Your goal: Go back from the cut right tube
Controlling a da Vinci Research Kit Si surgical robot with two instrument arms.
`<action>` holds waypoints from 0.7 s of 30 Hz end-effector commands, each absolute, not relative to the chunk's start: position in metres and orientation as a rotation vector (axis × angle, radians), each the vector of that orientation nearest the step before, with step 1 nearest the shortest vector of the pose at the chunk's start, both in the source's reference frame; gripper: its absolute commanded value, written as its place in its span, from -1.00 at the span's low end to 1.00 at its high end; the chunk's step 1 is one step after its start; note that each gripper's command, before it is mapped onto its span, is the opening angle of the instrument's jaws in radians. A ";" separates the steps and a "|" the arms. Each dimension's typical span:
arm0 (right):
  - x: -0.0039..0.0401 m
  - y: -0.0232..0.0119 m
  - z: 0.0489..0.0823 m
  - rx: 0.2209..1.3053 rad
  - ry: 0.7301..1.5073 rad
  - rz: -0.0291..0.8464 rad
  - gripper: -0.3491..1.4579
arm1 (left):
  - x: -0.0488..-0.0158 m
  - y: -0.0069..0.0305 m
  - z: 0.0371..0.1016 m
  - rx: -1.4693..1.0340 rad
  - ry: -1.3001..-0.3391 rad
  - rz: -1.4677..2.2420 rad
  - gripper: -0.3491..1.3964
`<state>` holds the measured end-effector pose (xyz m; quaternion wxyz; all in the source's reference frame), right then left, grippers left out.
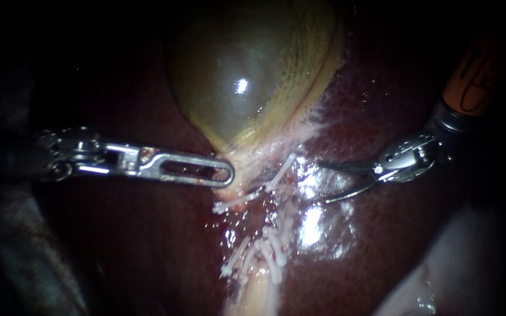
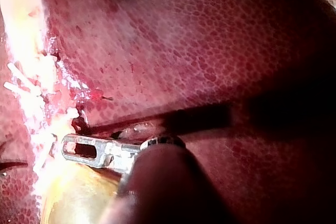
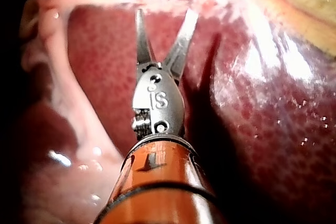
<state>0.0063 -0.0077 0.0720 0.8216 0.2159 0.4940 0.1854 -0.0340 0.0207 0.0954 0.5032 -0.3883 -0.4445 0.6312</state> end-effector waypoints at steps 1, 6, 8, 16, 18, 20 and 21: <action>0.0063 -0.0077 0.0720 0.459 1.051 0.396 0.23 | -0.0343 0.0206 0.0955 -0.937 -1.073 1.528 -1.00; 0.0064 -0.0077 0.0720 0.459 1.050 0.396 0.23 | -0.0364 0.0204 0.0965 -0.934 -1.074 1.533 -1.00; 0.0064 -0.0077 0.0720 0.459 1.050 0.396 0.23 | -0.0372 0.0204 0.0967 -0.934 -1.077 1.535 -1.00; 0.0064 -0.0077 0.0720 0.459 1.050 0.396 0.24 | -0.0380 0.0200 0.0973 -0.934 -1.080 1.539 -1.00; 0.0064 -0.0077 0.0720 0.459 1.050 0.396 0.24 | -0.0380 0.0200 0.0973 -0.934 -1.080 1.539 -1.00; 0.0064 -0.0077 0.0720 0.459 1.050 0.396 0.24 | -0.0380 0.0200 0.0973 -0.934 -1.080 1.539 -1.00; 0.0064 -0.0077 0.0720 0.459 1.050 0.397 0.24 | -0.0380 0.0200 0.0973 -0.934 -1.080 1.539 -1.00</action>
